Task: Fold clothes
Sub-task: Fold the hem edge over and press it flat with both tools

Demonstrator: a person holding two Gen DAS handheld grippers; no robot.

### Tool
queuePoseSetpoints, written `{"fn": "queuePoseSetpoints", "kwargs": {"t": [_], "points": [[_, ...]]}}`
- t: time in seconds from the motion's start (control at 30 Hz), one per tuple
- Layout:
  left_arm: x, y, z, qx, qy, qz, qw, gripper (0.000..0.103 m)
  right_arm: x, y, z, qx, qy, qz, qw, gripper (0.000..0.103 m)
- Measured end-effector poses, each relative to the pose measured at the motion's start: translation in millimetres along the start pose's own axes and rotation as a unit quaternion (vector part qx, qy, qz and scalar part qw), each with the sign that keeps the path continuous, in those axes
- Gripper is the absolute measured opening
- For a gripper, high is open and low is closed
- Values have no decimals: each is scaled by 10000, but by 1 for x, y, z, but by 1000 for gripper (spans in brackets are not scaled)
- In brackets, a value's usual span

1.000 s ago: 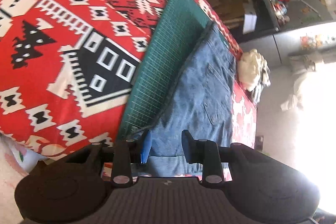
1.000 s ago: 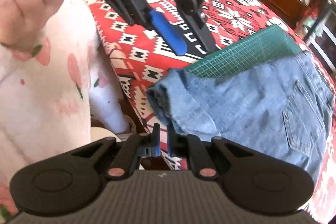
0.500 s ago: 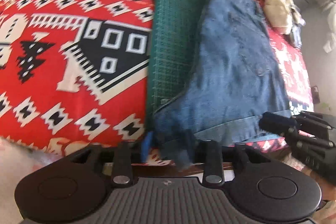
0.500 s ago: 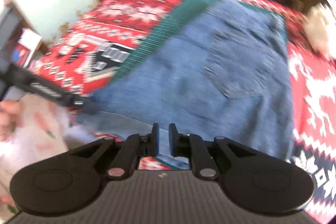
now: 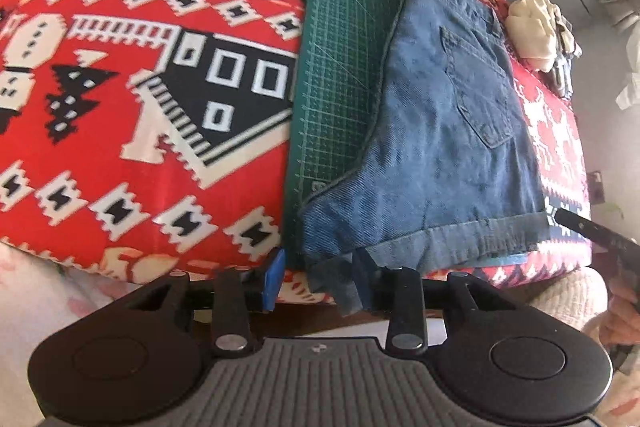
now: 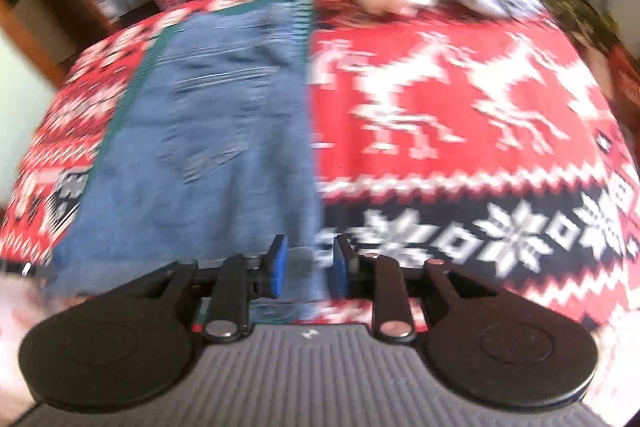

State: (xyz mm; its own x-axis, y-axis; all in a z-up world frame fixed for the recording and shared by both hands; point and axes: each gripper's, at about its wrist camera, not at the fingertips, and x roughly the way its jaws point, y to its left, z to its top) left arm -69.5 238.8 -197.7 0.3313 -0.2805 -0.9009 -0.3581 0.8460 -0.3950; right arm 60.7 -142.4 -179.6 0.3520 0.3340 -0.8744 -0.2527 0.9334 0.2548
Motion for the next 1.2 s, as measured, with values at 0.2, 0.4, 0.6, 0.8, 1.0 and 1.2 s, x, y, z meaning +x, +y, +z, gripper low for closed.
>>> {"fn": "queuePoseSetpoints", "kwargs": {"t": [0.2,0.4,0.6,0.8,1.0,1.2], "points": [[1,-6,1,50,94,-53,9999,36,18,-9,-1,297,315,231,9988,29],[-3,-5,2,-63,-2,-100,9999,14,14,-2,0,344,341,286,9984,7],[-11,-12,3,24,-87,20,10000,12,-4,9,3,248,187,236,9992,6],[-10,-15,5,112,94,264,9995,24,-6,11,4,262,234,222,9991,6],[-8,-16,5,-56,64,57,9999,8,1,6,2,384,292,243,9985,6],[-19,-29,9,112,-164,375,9991,4,-6,5,1,506,181,303,9981,5]]}}
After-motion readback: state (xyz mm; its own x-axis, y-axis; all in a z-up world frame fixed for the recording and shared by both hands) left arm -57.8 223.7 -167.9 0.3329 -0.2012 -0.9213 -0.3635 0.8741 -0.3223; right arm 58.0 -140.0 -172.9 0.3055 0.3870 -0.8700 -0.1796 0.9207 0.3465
